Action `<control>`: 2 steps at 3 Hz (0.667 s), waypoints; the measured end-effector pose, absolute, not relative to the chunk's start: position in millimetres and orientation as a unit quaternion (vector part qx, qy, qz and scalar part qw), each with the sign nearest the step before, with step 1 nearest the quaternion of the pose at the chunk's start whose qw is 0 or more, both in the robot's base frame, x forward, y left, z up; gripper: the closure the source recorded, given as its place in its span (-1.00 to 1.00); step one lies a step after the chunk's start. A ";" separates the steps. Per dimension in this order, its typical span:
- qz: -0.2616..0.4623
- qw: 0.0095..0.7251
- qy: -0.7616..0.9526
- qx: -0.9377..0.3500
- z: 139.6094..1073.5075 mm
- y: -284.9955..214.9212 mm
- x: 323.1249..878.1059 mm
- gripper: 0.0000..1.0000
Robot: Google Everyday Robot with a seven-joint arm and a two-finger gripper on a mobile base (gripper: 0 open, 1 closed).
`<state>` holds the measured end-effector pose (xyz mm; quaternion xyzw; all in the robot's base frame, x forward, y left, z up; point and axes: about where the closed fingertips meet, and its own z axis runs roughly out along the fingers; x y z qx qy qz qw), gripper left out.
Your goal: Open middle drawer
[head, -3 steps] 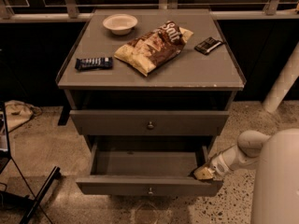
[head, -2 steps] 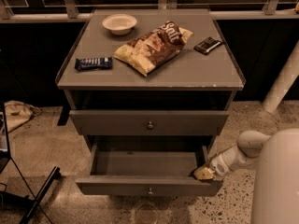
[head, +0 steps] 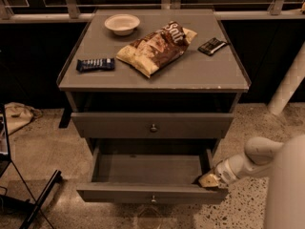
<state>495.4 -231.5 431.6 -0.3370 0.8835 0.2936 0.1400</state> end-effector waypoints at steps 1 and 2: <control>0.289 0.198 0.891 -0.288 472.0 -241.0 464.5 1.00; 0.269 0.276 0.892 -0.235 537.4 -248.7 425.8 1.00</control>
Offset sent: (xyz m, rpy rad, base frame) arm -0.1346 -0.0733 0.2351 0.0728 -0.4158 -0.5222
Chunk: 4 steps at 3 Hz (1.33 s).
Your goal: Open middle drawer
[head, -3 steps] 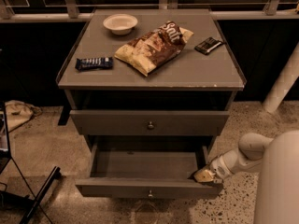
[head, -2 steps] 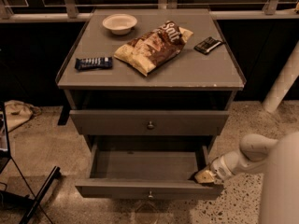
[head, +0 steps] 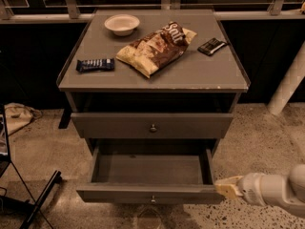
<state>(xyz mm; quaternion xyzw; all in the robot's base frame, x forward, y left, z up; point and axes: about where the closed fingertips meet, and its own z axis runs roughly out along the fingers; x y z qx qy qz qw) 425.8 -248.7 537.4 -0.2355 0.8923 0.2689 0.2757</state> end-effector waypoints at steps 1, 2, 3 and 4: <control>0.240 0.308 0.896 -0.212 576.7 -277.6 409.7 0.60; 0.240 0.308 0.896 -0.213 576.6 -277.8 409.7 0.18; 0.240 0.308 0.896 -0.213 576.6 -277.7 409.7 -0.30; 0.240 0.308 0.896 -0.213 576.6 -277.7 409.7 -0.76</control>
Offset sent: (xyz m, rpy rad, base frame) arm -0.0165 -0.0228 0.0374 -0.0145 -0.0518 -0.0721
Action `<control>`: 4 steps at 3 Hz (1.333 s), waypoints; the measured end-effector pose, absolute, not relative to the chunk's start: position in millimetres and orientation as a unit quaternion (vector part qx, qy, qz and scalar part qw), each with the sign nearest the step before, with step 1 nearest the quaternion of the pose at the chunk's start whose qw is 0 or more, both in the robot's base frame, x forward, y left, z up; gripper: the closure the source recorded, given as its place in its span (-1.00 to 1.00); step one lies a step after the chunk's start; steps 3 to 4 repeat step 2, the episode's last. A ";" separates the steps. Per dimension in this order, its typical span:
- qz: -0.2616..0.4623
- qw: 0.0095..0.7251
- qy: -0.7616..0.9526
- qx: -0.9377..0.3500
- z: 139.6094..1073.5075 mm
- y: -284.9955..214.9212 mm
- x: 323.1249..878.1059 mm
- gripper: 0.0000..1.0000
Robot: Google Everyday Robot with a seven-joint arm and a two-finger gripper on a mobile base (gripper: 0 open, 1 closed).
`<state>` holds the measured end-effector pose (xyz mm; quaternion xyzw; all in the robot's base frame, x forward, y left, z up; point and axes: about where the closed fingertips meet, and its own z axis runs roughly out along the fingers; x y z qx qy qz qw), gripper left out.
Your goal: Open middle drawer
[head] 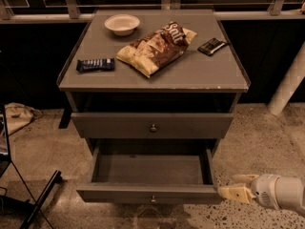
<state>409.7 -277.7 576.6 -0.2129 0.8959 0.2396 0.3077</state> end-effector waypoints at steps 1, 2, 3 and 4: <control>0.240 0.308 0.896 -0.213 576.5 -277.6 409.8 -1.00; 0.240 0.308 0.896 -0.213 576.5 -277.6 409.8 -1.00; 0.240 0.308 0.896 -0.213 576.5 -277.6 409.8 -1.00; 0.240 0.308 0.896 -0.213 576.5 -277.6 409.8 -1.00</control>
Offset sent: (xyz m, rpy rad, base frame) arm 0.0000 0.0000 0.0000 0.0000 0.0000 0.0001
